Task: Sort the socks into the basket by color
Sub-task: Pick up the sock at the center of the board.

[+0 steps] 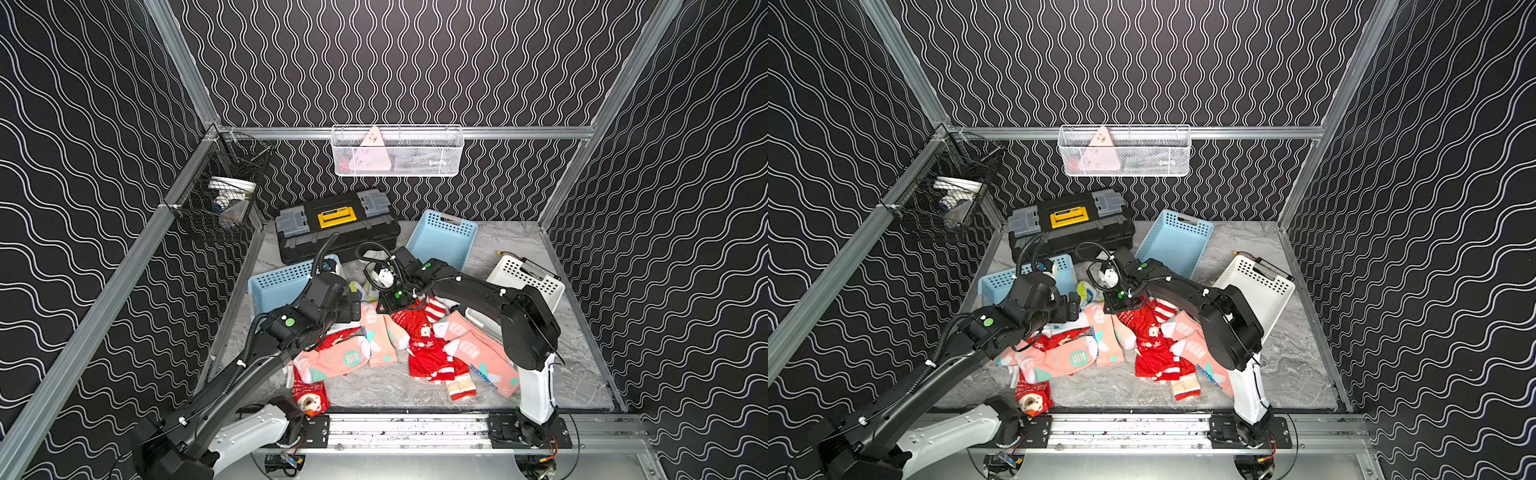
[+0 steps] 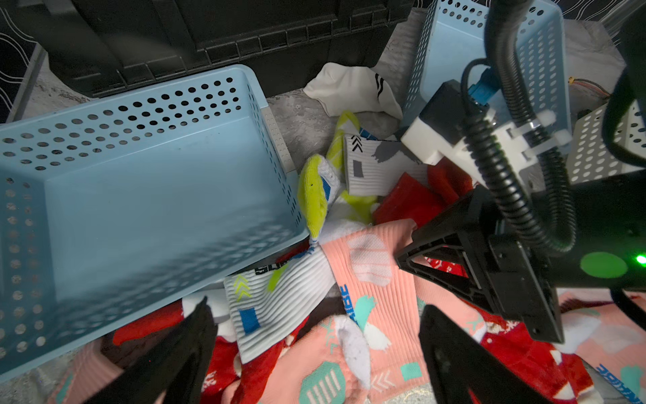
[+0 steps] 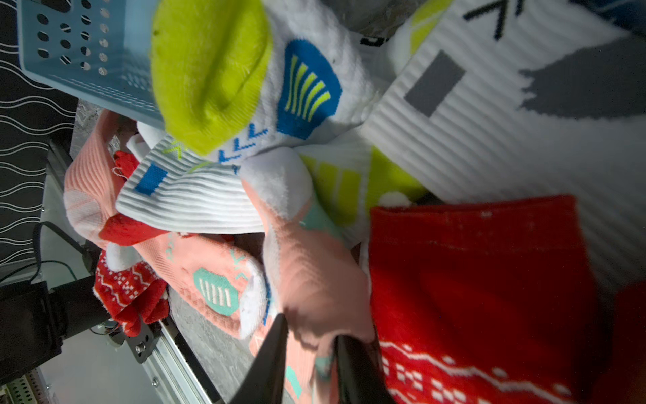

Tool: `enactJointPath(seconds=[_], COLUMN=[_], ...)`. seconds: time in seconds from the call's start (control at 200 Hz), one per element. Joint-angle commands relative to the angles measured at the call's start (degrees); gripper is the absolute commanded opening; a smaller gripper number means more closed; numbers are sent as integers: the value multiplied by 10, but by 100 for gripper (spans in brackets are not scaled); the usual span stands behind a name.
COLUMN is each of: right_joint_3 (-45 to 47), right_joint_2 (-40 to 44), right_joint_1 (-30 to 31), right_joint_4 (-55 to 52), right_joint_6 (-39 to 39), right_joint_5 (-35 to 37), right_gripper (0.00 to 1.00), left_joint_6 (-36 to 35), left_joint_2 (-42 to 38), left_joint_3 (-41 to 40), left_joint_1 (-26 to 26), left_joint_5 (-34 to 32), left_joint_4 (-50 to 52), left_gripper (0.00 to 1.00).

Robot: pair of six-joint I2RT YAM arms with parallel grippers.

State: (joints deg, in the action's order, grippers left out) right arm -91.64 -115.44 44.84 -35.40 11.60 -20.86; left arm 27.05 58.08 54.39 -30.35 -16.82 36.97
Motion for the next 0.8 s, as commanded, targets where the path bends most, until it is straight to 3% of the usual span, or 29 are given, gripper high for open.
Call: enactJointPath(seconds=[0.0, 0.06, 0.796], right_joint_3=[-1, 2, -32], right_joint_2=[-1, 2, 135], right_joint_1=[1, 1, -18], right_joint_4=[6, 6, -72], right_joint_6=[7, 6, 26], right_joint_5=[-8, -6, 56], right_gripper=[12, 0, 0], left_joint_6=[7, 7, 6], left_joint_2=[0, -1, -44], left_joint_3=[-2, -2, 8], left_joint_1=[0, 0, 0], left_joint_5=[-13, -14, -17], left_joint_4=[-4, -5, 14], left_gripper=[95, 95, 95])
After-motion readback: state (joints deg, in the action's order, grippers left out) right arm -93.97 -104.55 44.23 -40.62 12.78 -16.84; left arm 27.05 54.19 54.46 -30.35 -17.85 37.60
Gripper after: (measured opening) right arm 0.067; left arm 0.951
